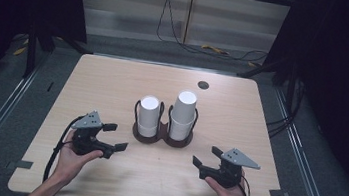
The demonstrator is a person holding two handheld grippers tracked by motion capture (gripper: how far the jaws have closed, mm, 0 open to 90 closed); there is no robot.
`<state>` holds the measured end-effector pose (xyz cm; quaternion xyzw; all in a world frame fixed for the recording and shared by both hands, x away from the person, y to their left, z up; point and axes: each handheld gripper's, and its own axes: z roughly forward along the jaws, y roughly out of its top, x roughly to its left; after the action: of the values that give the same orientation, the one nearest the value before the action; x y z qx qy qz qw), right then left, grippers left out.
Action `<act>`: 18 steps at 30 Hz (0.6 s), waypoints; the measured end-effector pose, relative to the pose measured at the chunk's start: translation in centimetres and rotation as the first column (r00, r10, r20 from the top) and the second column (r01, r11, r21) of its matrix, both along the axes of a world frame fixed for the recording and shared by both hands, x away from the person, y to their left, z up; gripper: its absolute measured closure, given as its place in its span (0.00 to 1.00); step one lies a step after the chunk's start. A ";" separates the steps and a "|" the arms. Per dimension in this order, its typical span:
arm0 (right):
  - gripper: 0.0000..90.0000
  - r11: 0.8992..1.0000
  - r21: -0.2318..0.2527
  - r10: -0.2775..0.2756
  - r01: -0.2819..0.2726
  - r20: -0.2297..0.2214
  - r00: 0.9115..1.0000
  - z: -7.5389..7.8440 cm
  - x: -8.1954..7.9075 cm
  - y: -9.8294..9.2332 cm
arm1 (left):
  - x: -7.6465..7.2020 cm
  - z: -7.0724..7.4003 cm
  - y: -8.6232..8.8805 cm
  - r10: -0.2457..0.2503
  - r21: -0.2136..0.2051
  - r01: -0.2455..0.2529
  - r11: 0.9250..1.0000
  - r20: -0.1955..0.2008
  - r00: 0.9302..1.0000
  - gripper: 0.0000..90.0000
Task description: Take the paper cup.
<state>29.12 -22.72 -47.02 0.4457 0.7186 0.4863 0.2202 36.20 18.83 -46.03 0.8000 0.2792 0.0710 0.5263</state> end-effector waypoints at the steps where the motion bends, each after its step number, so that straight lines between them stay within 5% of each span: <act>1: 0.21 1.000 -0.003 0.004 -0.004 0.001 1.000 0.0 0.0 0.0 | 0.0 0.0 0.0 0.001 0.004 -0.001 1.000 0.001 1.000 0.18; 3: 0.21 1.000 0.005 0.004 -0.004 0.000 1.000 0.0 0.1 0.0 | 0.0 0.1 0.1 0.004 0.028 -0.005 1.000 0.019 1.000 0.18; 18: 0.23 0.999 0.012 0.040 -0.040 0.004 0.999 0.6 -0.4 0.5 | -0.3 2.6 -0.1 -0.051 0.009 0.051 0.999 0.034 0.998 0.18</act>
<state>28.75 -22.26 -46.39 0.4314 0.7241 0.4958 0.2091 35.91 18.74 -43.39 0.8077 0.2493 0.0723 0.5293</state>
